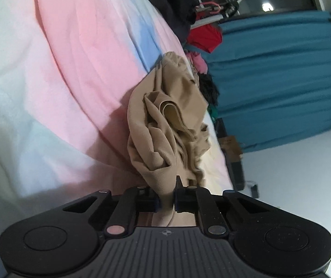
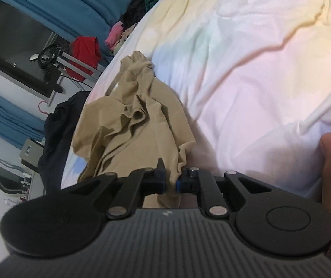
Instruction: Fold clothes
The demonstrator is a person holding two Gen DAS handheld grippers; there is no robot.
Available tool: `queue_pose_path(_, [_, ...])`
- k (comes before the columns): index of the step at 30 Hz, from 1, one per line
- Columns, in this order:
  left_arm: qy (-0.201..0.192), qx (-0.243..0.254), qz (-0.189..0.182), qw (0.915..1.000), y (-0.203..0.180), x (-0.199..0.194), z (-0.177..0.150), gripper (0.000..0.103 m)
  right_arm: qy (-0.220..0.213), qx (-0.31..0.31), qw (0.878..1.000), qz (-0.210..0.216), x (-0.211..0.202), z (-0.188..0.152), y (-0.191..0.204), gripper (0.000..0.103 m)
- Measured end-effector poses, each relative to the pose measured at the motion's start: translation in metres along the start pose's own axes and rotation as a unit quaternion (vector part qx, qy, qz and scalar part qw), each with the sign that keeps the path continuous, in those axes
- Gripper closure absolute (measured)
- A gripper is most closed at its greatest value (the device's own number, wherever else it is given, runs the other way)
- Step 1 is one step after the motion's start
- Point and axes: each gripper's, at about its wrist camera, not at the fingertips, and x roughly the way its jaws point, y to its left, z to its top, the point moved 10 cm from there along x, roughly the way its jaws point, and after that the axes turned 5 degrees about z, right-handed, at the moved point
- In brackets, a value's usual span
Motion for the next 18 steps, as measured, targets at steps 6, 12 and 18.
queue_pose_path(6, [-0.017, 0.017, 0.011, 0.9997, -0.05, -0.047, 0.009, 0.094, -0.015, -0.008, 0.999, 0.043, -0.038, 0.025, 0.045, 0.093])
queue_pose_path(12, [-0.025, 0.036, 0.028, 0.9986, -0.057, -0.121, -0.021, 0.094, 0.0, -0.042, 0.996, 0.075, -0.1, 0.012, 0.066, 0.093])
queue_pose_path(18, [-0.013, 0.0, 0.048, 0.9988, -0.022, -0.194, -0.08, 0.094, -0.02, -0.037, 0.995, 0.085, -0.172, -0.03, 0.046, 0.093])
